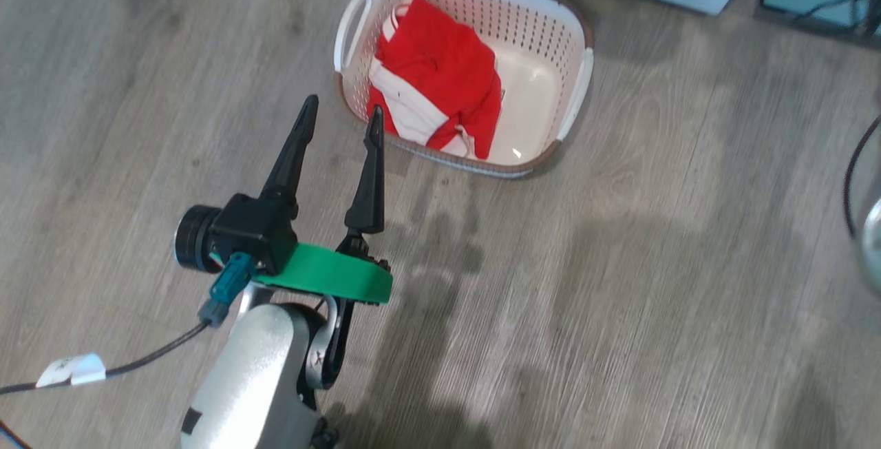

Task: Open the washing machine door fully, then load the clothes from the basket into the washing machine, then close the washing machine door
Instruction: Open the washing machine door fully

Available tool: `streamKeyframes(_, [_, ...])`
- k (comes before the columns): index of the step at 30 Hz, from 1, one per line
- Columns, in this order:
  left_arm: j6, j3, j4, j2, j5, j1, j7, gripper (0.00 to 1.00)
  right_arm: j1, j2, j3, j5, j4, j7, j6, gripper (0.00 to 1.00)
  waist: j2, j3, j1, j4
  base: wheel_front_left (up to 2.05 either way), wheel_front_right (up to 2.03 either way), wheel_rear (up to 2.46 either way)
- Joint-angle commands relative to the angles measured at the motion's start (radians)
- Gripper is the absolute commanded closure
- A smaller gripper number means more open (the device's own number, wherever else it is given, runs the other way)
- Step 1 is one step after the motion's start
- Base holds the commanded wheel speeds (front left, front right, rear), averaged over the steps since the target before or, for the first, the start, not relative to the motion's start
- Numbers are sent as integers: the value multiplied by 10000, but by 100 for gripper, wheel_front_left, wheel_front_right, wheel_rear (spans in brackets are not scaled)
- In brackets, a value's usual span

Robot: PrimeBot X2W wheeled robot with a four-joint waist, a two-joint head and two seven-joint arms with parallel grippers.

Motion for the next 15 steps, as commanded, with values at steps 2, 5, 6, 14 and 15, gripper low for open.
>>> streamKeyframes(2, [-2,351,-277,135,87,79,-95,0,-23,470,218,205,-412,205,8,100,-1,-291,0,49,0,0,0])
streamKeyframes(5, [-23,417,-238,135,113,250,-95,0,476,536,326,566,-581,371,8,100,-1,-612,0,91,0,0,0])
streamKeyframes(6, [-27,438,-224,135,117,306,-95,0,639,552,418,658,-638,438,8,100,-1,-712,0,112,0,0,0])
streamKeyframes(14, [-47,523,-109,135,90,679,-95,0,1753,584,1297,1881,-721,698,8,100,-1,-1458,0,501,0,0,0])
streamKeyframes(15, [-42,537,-94,135,99,728,-95,0,1901,585,1478,2048,-709,746,8,100,-1,-1546,0,558,0,0,0])
